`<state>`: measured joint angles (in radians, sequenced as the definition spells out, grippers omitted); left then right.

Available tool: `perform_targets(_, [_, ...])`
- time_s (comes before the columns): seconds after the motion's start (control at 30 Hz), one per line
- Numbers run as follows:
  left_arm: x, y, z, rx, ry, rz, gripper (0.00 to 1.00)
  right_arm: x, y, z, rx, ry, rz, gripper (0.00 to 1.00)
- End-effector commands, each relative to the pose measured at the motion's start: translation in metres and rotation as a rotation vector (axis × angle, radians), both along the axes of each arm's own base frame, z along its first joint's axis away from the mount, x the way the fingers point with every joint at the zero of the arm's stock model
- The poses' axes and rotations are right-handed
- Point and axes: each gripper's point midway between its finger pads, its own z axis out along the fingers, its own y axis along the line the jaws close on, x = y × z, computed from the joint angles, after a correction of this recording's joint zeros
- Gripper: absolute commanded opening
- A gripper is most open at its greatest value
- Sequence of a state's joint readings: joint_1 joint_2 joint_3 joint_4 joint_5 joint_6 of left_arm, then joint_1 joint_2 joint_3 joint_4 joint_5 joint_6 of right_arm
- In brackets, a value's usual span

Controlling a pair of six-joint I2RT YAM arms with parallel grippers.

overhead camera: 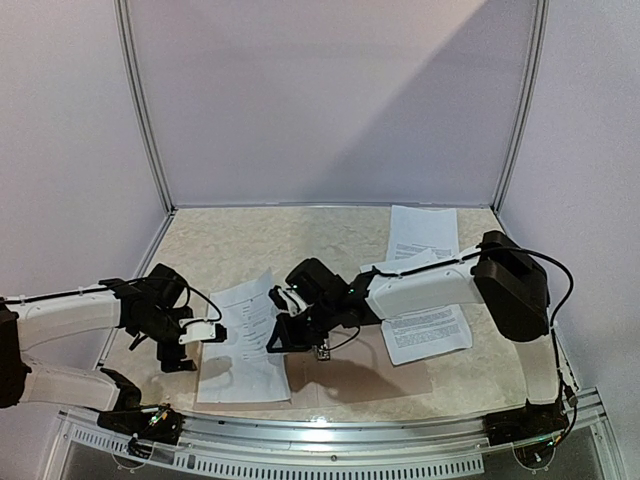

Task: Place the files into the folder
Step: Insert the folder to form pockets on the folder.

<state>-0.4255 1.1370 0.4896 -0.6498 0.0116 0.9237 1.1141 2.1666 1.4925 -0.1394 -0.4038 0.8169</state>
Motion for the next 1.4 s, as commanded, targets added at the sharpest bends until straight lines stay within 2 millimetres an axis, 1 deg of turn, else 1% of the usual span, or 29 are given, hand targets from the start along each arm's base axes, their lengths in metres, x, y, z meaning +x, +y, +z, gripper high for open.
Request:
perform_targets(0.0, [0.005,0.015,-0.011,0.078,-0.028,0.04,0.97,-0.008,-0.005,-0.021,-0.019,0.069,0.036,0.04])
perform_targets(0.07, [0.006,0.015,-0.012,0.076,-0.031,0.045,0.96,-0.011,-0.004,-0.02,0.001,0.087,0.065,0.0])
perform_targets(0.3, [0.013,0.015,-0.018,0.082,-0.053,0.059,0.95,-0.015,-0.001,-0.028,0.027,0.146,0.106,0.0])
perform_targets(0.47, [0.016,0.016,-0.02,0.095,-0.06,0.058,0.95,0.001,-0.003,-0.028,0.018,0.102,0.052,0.0])
perform_targets(0.57, [0.015,0.017,-0.019,0.099,-0.064,0.053,0.95,0.008,-0.004,-0.028,0.02,0.094,0.035,0.01])
perform_targets(0.6, [0.015,0.018,-0.019,0.102,-0.066,0.052,0.95,0.009,-0.005,-0.029,0.017,0.092,0.03,0.03])
perform_targets(0.63, [0.015,0.019,-0.018,0.103,-0.069,0.052,0.95,0.011,-0.005,-0.03,0.013,0.089,0.023,0.07])
perform_targets(0.67, [0.015,0.02,-0.017,0.106,-0.073,0.051,0.95,0.013,-0.006,-0.03,0.007,0.087,0.016,0.14])
perform_targets(0.7, [0.015,0.021,-0.016,0.108,-0.077,0.052,0.95,0.015,-0.007,-0.03,0.0,0.08,0.008,0.24])
perform_targets(0.73, [0.017,0.022,-0.014,0.109,-0.086,0.053,0.95,0.018,-0.008,-0.03,-0.01,0.064,0.002,0.28])
perform_targets(0.83, [0.022,0.025,-0.008,0.11,-0.111,0.06,0.95,0.034,-0.007,-0.02,-0.019,-0.012,-0.024,0.34])
perform_targets(0.9, [0.028,0.027,-0.004,0.108,-0.127,0.064,0.95,0.046,-0.005,-0.012,-0.016,-0.083,-0.033,0.35])
perform_targets(0.97, [0.036,0.029,-0.001,0.11,-0.141,0.081,0.95,0.061,-0.004,-0.009,-0.026,-0.164,-0.049,0.35])
perform_targets(1.03, [0.046,0.034,0.0,0.121,-0.152,0.111,0.95,0.073,-0.004,-0.011,-0.045,-0.206,-0.067,0.34])
perform_targets(1.13, [0.063,0.041,0.004,0.124,-0.177,0.156,0.95,0.088,-0.009,-0.022,-0.062,-0.213,-0.09,0.31])
perform_targets(1.23, [0.078,0.043,0.004,0.121,-0.192,0.194,0.95,0.092,-0.009,-0.03,-0.048,-0.185,-0.094,0.23])
perform_targets(1.37, [0.095,0.04,-0.001,0.107,-0.216,0.225,0.95,0.094,-0.004,-0.035,-0.031,-0.162,-0.085,0.16])
